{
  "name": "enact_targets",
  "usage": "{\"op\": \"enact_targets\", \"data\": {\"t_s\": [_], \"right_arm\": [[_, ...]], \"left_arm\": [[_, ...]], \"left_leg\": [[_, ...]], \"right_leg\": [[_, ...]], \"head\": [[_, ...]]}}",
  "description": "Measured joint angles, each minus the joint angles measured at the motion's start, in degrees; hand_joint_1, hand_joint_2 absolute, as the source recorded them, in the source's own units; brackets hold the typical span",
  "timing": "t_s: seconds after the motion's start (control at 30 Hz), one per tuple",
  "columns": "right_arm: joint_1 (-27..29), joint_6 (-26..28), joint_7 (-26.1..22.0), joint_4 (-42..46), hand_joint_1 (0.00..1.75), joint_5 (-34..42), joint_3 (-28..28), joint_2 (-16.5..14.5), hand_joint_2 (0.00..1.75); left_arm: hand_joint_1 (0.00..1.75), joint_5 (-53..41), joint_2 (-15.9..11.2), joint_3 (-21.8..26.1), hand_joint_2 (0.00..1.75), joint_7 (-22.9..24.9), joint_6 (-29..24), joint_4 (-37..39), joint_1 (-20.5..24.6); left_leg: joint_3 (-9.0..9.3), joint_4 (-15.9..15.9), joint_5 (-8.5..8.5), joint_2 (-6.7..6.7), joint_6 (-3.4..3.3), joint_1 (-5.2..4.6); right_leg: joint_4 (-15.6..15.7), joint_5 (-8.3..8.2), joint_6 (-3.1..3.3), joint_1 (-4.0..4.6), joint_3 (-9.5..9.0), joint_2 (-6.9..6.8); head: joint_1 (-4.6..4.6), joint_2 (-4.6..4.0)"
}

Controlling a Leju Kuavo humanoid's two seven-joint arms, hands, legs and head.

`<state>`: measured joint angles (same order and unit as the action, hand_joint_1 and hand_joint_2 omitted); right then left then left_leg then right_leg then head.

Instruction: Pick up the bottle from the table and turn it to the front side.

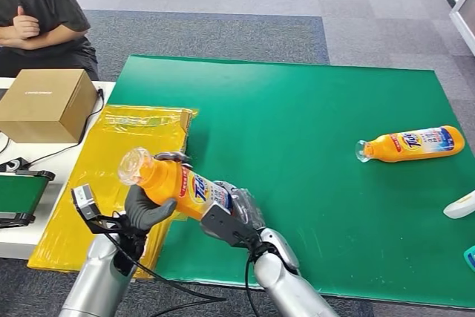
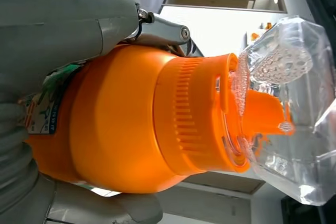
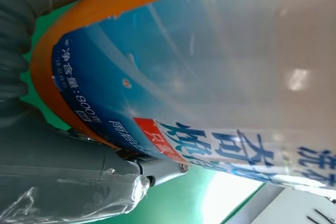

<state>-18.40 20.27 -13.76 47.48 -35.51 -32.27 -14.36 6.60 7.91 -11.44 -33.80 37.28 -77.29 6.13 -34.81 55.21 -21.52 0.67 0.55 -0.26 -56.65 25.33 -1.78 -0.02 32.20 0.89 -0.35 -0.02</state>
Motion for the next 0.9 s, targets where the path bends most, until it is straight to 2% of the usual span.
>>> {"op": "enact_targets", "data": {"t_s": [0.07,0.17,0.33,0.53,0.57,0.6,0.67,0.7,0.73,0.8,0.9], "right_arm": [[1.75,0.57,0.10,2.14,1.54,0.11,0.24,0.85,1.75],[5.69,0.69,-0.03,7.27,1.47,-0.09,0.95,2.70,1.75],[10.82,0.01,-0.38,15.92,1.47,-1.25,2.65,4.96,1.75],[12.64,-0.50,-0.38,20.23,1.47,-1.54,3.42,6.19,1.75],[12.73,-0.56,-0.38,20.53,1.40,-1.59,3.46,6.30,1.75],[12.80,-0.60,-0.38,20.76,1.15,-1.64,3.52,6.39,1.75],[12.94,-0.63,-0.41,21.16,0.44,-1.78,3.63,6.51,1.75],[13.06,-0.64,-0.60,21.39,0.14,-1.88,3.72,6.57,1.75],[13.26,-0.64,-0.93,21.79,0.02,-2.01,3.82,6.62,1.75],[13.94,-0.64,-1.85,23.15,0.00,-2.26,4.18,6.76,1.75],[15.36,-0.62,-2.47,26.09,0.00,-2.49,5.02,7.18,1.75]], "left_arm": [[1.75,-0.32,0.00,-0.43,1.75,0.93,-1.76,-0.08,-0.13],[1.75,-0.87,0.26,-1.50,1.75,1.77,-4.26,-1.17,-0.97],[1.75,-0.92,0.98,-3.06,1.75,2.78,-6.40,-4.19,-2.44],[1.75,-0.62,1.37,-4.18,1.75,3.13,-6.86,-5.55,-2.72],[1.75,-0.60,1.38,-4.30,1.75,3.14,-6.92,-5.62,-2.73],[1.75,-0.60,1.38,-4.40,1.75,3.14,-6.98,-5.70,-2.73],[1.75,-0.59,1.39,-4.52,1.75,3.10,-7.09,-5.82,-2.73],[1.75,-0.63,1.39,-4.56,1.75,2.95,-7.32,-5.89,-2.75],[1.75,-0.84,1.40,-4.57,1.75,2.63,-7.82,-6.04,-2.82],[1.75,-2.38,1.38,-4.45,1.75,1.70,-10.20,-6.85,-3.18],[1.75,-8.62,1.08,-4.15,1.75,0.51,-16.78,-9.62,-3.93]], "left_leg": [[-0.02,0.00,-0.01,0.01,-0.01,-0.01],[-0.07,0.01,-0.03,0.02,-0.03,-0.02],[-0.18,0.02,-0.04,0.02,-0.03,-0.02],[-0.17,0.02,0.00,0.02,-0.01,-0.01],[-0.17,0.02,0.01,0.02,-0.01,-0.01],[-0.17,0.02,0.01,0.02,-0.01,0.00],[-0.17,0.02,0.02,0.01,-0.01,-0.01],[-0.17,0.02,0.02,0.01,-0.01,-0.01],[-0.17,0.02,0.02,0.02,-0.02,-0.01],[-0.18,0.02,0.01,0.01,-0.02,-0.01],[-0.20,0.02,0.01,0.01,-0.02,-0.01]], "right_leg": [[0.00,0.00,0.00,-0.01,0.00,-0.01],[0.01,0.01,-0.01,-0.01,0.03,0.00],[0.01,0.00,-0.01,-0.02,0.14,0.00],[0.01,-0.03,-0.01,0.00,0.13,0.00],[0.01,-0.03,-0.02,0.00,0.14,0.00],[0.01,-0.03,-0.02,0.00,0.13,0.00],[0.00,-0.03,-0.02,0.00,0.13,0.00],[0.00,-0.03,-0.02,0.00,0.13,0.00],[0.00,-0.03,-0.02,0.00,0.13,0.00],[0.01,-0.03,-0.02,-0.01,0.14,0.00],[0.01,-0.03,-0.02,-0.01,0.15,0.00]], "head": [[-0.01,-0.01],[0.00,0.01],[-0.01,0.00],[-0.01,0.00],[-0.01,0.00],[-0.01,0.00],[-0.01,-0.01],[-0.01,-0.01],[-0.01,-0.01],[0.00,-0.01],[0.01,0.00]]}}
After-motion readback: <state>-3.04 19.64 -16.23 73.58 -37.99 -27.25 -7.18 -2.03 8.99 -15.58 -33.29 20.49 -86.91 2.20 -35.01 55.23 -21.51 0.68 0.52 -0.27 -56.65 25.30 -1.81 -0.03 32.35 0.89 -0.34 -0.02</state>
